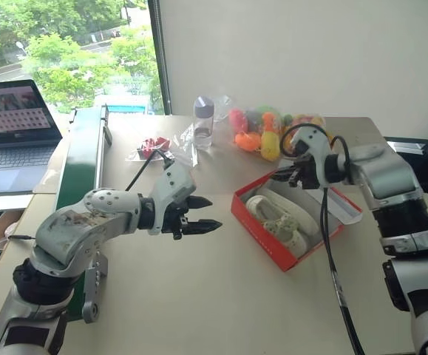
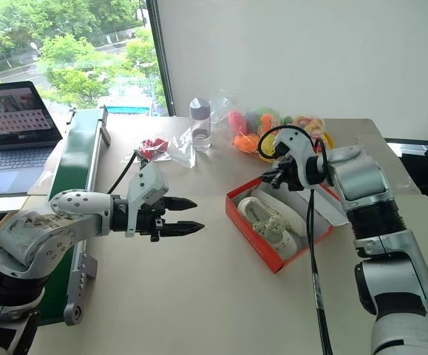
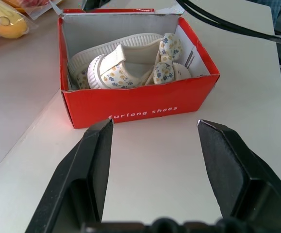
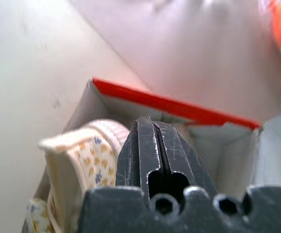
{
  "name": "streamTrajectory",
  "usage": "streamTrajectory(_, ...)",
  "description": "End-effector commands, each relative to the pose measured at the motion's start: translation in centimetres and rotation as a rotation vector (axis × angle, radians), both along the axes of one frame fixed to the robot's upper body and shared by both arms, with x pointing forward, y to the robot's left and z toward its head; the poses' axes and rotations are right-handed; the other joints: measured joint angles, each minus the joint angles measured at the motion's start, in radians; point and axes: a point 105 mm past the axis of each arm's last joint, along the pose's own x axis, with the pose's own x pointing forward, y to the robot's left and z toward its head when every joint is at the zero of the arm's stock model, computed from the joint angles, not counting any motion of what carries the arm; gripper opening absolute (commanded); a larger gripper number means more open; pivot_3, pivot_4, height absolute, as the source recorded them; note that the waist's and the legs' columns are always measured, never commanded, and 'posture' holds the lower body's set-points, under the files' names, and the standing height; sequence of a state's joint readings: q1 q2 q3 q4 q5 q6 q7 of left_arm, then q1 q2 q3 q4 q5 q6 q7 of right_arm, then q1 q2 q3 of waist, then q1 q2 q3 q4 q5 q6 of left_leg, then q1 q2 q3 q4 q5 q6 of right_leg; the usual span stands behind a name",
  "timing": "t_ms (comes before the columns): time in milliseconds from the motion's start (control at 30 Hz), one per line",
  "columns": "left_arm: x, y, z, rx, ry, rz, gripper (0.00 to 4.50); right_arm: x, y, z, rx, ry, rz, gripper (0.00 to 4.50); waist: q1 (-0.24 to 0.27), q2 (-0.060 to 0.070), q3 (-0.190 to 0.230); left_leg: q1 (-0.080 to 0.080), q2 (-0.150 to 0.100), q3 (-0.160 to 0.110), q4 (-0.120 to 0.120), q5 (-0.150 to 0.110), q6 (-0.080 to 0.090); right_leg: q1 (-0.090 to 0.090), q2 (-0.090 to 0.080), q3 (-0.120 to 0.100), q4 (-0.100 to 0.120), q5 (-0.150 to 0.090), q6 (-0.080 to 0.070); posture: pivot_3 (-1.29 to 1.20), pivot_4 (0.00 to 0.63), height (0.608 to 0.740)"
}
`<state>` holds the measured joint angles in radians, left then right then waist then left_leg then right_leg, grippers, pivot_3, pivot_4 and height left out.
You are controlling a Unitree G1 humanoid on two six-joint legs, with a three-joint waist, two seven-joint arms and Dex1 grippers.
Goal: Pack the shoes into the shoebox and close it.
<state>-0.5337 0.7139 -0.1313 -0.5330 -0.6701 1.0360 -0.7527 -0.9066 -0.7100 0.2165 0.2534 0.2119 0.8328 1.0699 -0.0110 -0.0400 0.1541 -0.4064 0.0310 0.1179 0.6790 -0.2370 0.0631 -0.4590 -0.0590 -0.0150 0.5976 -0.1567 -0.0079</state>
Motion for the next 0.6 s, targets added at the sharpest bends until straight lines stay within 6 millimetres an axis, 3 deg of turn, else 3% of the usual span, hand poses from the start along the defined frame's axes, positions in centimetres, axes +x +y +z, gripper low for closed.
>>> streamTrajectory(33, -0.1, -0.1, 0.7, -0.006, -0.036, -0.008, 2.94, -0.6, 0.4, 0.4, 0.008, 0.000, 0.036, 0.01, 0.002, 0.000, 0.000, 0.000, 0.000, 0.000, 0.000, 0.000, 0.000, 0.000, 0.000, 0.000, 0.000, 0.000, 0.000, 0.00, 0.150, 0.740)
streamTrajectory(600, -0.3, 0.3, 0.7, 0.007, -0.035, -0.002, 2.94, -3.7, 1.1, -4.7, -0.079, 0.172, 0.166, 0.01, 0.000, 0.000, 0.000, 0.000, 0.000, 0.000, 0.000, 0.000, 0.000, 0.000, 0.000, 0.000, 0.000, 0.000, 0.000, 0.00, 0.150, 0.740)
